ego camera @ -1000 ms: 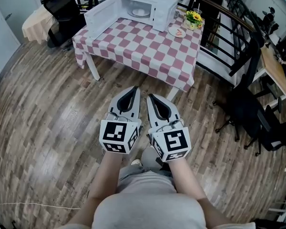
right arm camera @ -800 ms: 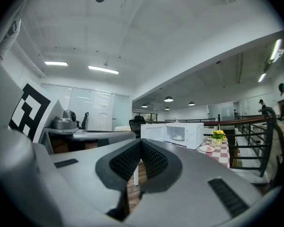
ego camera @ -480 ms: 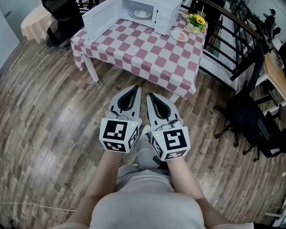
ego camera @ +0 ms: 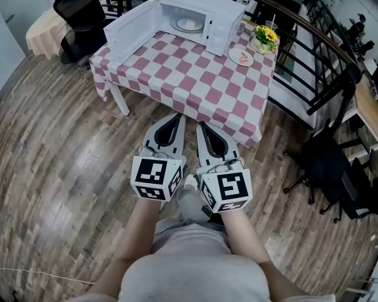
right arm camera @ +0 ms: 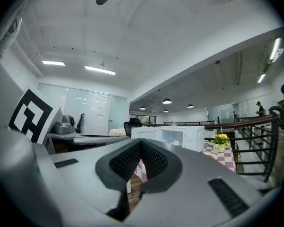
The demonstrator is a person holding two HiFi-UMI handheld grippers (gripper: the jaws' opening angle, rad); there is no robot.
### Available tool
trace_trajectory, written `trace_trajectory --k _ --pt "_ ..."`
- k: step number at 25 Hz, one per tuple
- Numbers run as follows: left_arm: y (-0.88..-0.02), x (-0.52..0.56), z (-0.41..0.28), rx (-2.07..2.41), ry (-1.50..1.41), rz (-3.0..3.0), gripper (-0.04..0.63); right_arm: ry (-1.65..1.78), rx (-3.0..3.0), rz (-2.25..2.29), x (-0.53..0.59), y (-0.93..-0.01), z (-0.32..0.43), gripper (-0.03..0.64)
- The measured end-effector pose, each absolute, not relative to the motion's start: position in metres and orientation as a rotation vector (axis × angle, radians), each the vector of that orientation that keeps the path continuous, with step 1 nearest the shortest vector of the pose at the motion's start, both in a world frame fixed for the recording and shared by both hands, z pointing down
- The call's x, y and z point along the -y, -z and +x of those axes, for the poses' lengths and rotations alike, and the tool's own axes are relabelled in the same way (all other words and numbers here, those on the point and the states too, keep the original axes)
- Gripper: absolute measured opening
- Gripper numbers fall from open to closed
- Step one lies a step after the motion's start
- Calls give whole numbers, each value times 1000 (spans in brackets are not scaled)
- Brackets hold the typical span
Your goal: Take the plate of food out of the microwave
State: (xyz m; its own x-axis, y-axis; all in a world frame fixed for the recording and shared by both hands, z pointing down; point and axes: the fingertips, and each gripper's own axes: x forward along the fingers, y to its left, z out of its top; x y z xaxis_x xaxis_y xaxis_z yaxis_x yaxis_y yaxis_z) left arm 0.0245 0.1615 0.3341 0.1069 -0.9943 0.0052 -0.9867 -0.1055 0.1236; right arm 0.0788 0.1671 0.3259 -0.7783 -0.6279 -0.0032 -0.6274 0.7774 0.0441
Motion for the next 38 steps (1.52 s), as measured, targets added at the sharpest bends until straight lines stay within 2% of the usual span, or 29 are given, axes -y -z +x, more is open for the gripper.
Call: trace_trajectory --k 25,38 --pt "-327 38 -19 2130 87 2159 2 12 3023 974 40 -311 38 23" --pt "-338 91 -26 2120 59 2157 2 -46 3022 988 90 -322 34 23"
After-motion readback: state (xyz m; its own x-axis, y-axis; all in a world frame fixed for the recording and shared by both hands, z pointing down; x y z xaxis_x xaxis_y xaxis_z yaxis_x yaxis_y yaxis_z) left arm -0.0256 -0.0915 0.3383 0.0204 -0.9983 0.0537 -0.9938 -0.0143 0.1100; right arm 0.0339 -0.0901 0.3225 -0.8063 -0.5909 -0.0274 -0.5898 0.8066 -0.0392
